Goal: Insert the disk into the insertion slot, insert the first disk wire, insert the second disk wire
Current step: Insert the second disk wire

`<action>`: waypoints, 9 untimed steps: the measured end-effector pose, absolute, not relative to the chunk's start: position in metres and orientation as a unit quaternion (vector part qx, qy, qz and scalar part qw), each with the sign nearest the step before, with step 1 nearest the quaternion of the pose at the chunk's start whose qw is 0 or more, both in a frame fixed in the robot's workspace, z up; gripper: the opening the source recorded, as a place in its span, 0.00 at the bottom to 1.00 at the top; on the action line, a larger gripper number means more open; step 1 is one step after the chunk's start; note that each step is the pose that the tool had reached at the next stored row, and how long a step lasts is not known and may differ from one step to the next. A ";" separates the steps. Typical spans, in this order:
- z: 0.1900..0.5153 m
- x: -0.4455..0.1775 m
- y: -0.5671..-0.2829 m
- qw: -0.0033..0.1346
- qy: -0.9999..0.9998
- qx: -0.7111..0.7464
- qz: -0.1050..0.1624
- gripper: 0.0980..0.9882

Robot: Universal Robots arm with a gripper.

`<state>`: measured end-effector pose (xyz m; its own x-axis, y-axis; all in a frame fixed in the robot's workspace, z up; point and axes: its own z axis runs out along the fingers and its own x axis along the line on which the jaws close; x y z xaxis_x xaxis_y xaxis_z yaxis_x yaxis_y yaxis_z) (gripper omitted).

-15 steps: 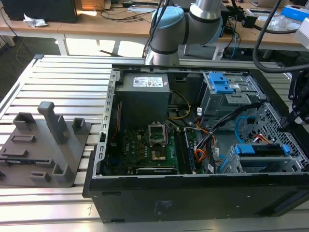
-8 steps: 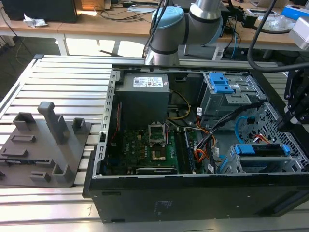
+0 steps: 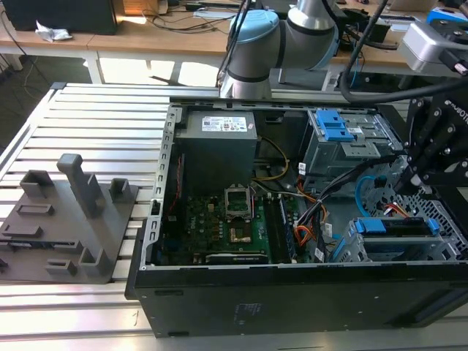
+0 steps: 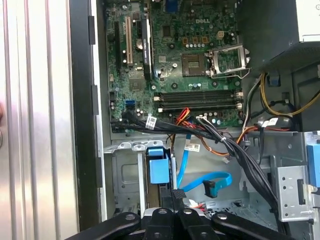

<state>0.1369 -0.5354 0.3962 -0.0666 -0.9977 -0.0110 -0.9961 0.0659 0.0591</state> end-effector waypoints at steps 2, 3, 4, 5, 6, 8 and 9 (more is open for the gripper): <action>0.396 0.137 -0.529 0.016 -0.730 0.683 -0.025 0.01; 0.396 0.136 -0.524 0.016 -0.730 0.683 -0.025 0.01; 0.396 0.136 -0.518 0.016 -0.729 0.684 -0.025 0.01; 0.396 0.136 -0.515 0.016 -0.728 0.685 -0.025 0.01; 0.395 0.136 -0.513 0.016 -0.727 0.686 -0.025 0.01; 0.395 0.135 -0.510 0.017 -0.720 0.693 -0.025 0.01; 0.394 0.135 -0.510 0.017 -0.710 0.704 -0.025 0.01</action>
